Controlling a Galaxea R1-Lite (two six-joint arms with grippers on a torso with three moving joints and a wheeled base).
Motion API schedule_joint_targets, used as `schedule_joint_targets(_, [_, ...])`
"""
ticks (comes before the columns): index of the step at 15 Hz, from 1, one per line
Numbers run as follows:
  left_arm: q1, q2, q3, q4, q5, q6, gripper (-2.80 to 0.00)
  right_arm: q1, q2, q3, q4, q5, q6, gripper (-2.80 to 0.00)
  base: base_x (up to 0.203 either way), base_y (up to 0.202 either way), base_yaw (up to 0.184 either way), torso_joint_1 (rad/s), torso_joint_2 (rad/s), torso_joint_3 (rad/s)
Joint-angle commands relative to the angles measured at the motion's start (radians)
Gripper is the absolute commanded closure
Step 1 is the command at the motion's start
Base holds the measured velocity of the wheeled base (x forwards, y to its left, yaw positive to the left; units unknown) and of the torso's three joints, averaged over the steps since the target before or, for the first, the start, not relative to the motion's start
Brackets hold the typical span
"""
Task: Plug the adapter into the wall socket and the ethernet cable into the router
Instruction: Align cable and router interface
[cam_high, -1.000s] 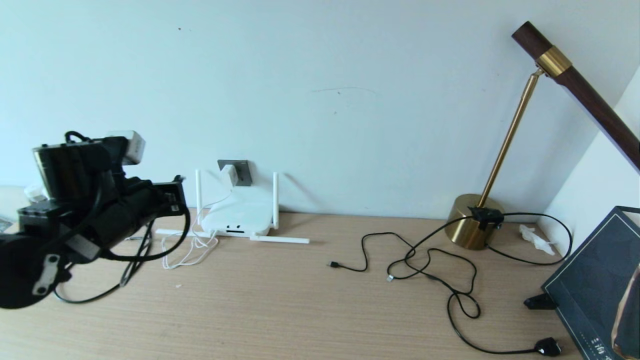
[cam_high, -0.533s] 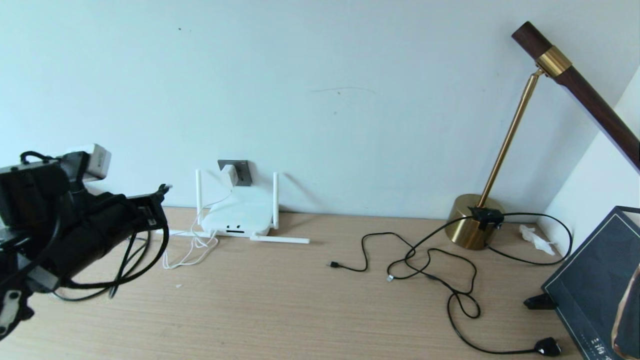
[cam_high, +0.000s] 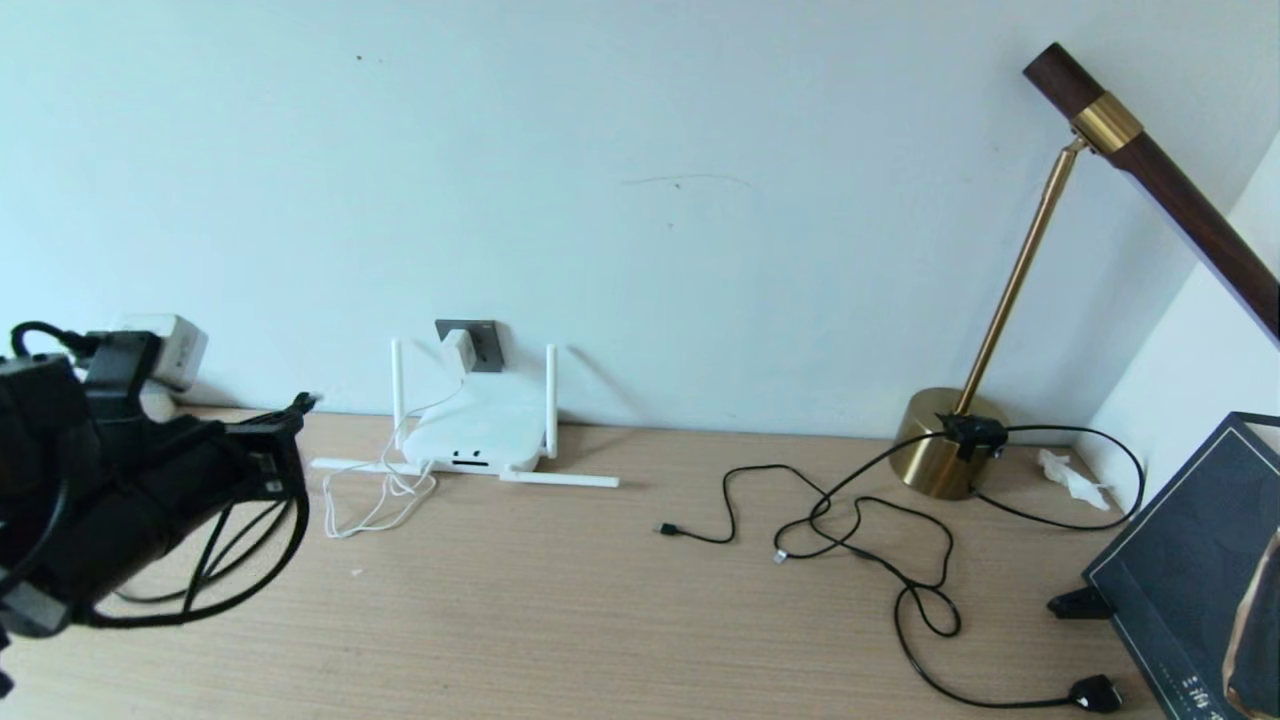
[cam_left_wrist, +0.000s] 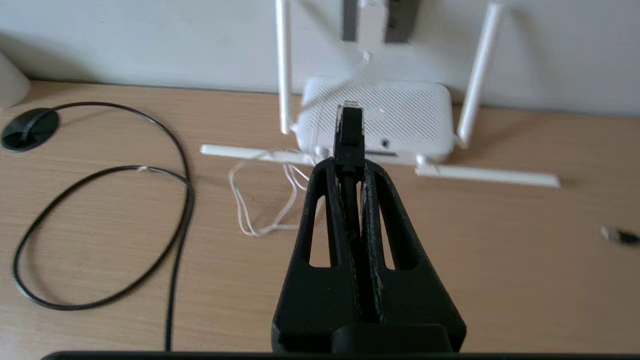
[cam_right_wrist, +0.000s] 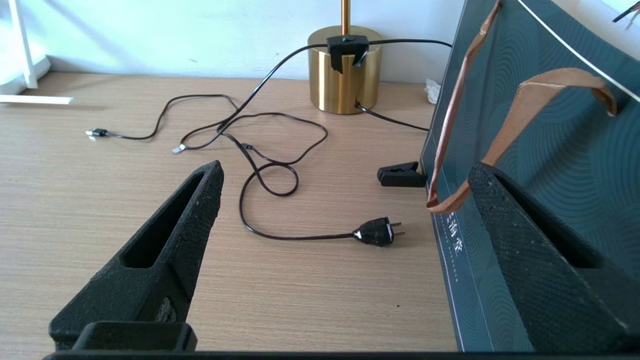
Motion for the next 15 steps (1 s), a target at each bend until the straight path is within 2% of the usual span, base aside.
schedule_joint_targets(1, [-0.017,-0.087,0.067,0.000,-0.036,0.006,0.00,0.000,0.000,0.011,0.000,0.000,0.000,-2.80,0.000,0.000,0.000,0.000,0.00,0.000])
schedule_joint_targets(6, [-0.021,-0.135,0.176,0.006,-0.081,0.008,0.00,0.000,0.000,0.011,0.000,0.000,0.000,-2.80,0.000,0.000,0.000,0.000,0.00,0.000])
schedule_joint_targets(9, [-0.036,-0.135,0.261,0.005,-0.142,0.017,0.00,0.000,0.000,0.011,0.000,0.000,0.000,-2.80,0.000,0.000,0.000,0.000,0.00,0.000])
schedule_joint_targets(11, [-0.035,-0.173,0.296,0.007,-0.141,0.030,0.00,0.000,0.000,0.011,0.000,-0.005,0.002,-2.80,0.000,0.000,0.000,0.000,0.00,0.000])
schedule_joint_targets(13, [-0.033,-0.238,0.377,0.009,-0.141,0.043,0.00,0.000,0.000,0.011,0.000,-0.005,0.006,-2.80,0.000,0.000,0.000,0.000,0.00,0.000])
schedule_joint_targets(15, [-0.034,-0.216,0.390,0.015,-0.142,0.028,0.00,0.000,0.000,0.011,0.000,-0.004,0.001,-2.80,0.000,0.000,0.000,0.000,0.00,0.000])
